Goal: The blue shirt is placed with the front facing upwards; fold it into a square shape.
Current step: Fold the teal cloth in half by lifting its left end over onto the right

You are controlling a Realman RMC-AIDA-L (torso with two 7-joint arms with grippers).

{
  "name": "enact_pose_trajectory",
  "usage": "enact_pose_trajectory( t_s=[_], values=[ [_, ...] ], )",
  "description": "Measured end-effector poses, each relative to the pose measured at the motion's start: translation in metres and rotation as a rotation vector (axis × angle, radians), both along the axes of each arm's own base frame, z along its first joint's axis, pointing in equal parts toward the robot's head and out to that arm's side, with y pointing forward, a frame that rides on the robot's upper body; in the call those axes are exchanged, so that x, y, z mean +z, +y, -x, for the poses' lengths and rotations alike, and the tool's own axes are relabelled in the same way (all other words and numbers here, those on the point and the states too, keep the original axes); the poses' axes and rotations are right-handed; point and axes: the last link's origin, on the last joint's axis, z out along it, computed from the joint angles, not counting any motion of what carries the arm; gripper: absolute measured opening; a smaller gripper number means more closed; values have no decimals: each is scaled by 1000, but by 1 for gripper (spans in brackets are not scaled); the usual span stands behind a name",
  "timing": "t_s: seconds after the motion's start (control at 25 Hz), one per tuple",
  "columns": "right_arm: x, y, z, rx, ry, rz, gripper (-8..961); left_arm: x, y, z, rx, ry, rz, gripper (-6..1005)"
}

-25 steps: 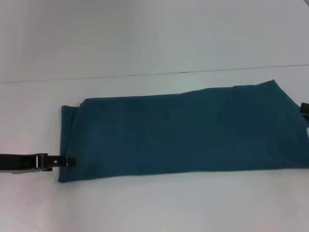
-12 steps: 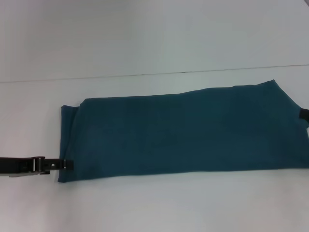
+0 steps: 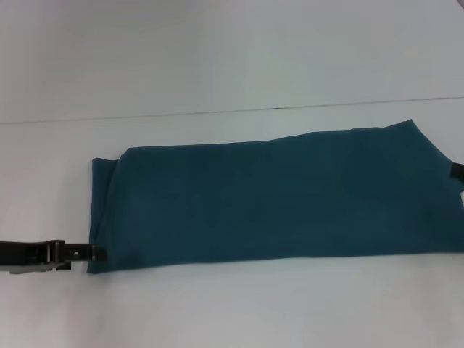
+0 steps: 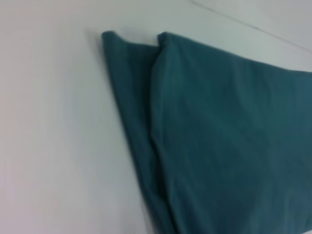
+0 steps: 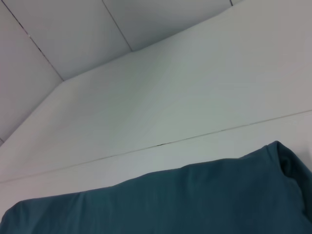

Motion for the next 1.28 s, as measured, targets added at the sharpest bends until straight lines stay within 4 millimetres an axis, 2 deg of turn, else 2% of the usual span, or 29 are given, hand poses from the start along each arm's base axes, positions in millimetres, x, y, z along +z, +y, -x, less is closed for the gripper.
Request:
enact_pose_trajectory(
  t_s=[0.52, 1.28],
  values=[
    [3, 3, 3, 13, -1, -13, 918, -20, -1, 0, 28, -24, 47, 891],
    [6, 0, 0, 4, 6, -25, 918, -19, 6, 0, 25, 11, 38, 891]
  ],
)
